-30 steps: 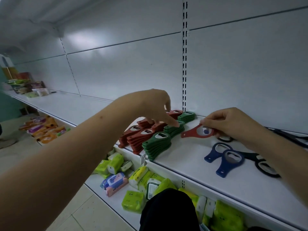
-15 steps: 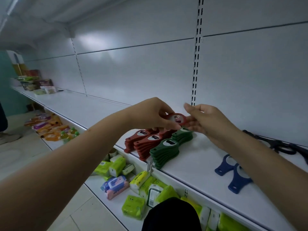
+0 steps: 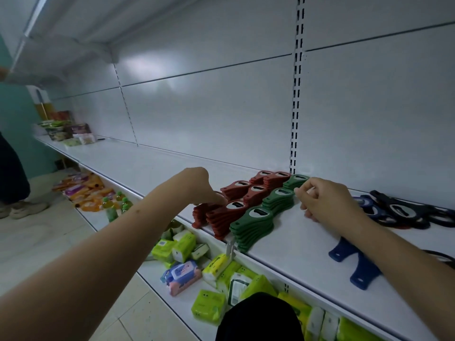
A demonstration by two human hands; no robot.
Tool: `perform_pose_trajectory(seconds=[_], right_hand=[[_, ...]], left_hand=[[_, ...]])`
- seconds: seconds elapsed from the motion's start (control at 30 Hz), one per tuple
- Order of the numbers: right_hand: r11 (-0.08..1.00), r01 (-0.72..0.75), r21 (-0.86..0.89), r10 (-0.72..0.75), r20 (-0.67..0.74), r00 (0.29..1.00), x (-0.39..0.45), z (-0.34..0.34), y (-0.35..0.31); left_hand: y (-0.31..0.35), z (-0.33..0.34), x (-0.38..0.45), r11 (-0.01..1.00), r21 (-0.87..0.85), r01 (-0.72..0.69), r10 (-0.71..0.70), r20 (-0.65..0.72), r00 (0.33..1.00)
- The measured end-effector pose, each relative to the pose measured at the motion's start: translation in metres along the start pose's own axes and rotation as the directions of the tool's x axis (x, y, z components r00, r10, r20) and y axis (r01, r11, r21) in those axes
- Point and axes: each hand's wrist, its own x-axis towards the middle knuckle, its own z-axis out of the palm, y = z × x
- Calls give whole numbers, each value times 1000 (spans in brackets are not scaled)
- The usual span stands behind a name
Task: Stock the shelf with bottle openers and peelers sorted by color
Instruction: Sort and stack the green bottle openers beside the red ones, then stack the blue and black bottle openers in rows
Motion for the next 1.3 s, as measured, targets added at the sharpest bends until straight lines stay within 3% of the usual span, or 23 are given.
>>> perform_pose_trajectory(seconds=[0.37,0.63,0.73,0.83,0.9,1.0,1.17,1.23,1.3], right_hand=[[999,26,-34,-26,13,1000,1,1,4],[986,29,-162,-27,14,1000,4,0,6],[987,61,-147,-64,-20,998,1,-5,-1],[991,106,-85,-115,-108,987,1,-25,-17],[988,137,-69,-149,-213,966,4,-50,-28],[976,173,-131,-209,-351,913,4,-98,-33],[950,141,-277,-240,-369,898,-17,-166,-9],[945,89,-316,-188,-300,935,-24,-174,17],[932,41,-359,-104,-157,982,-27,-169,46]], left_hand=[[2,9,14,999,-27,32,-31,44,999],[7,9,10,1000,3,31,-31,2,1000],[15,5,2,996,-72,-50,35,-205,978],[53,4,-22,926,-249,-283,155,-433,888],[90,12,-44,832,-316,-456,259,-506,823],[142,40,-64,721,-338,-605,467,-409,784],[198,96,-72,802,-168,-573,575,-40,817],[211,108,-67,800,-184,-572,577,-28,816],[221,111,-57,793,-222,-567,556,-115,823]])
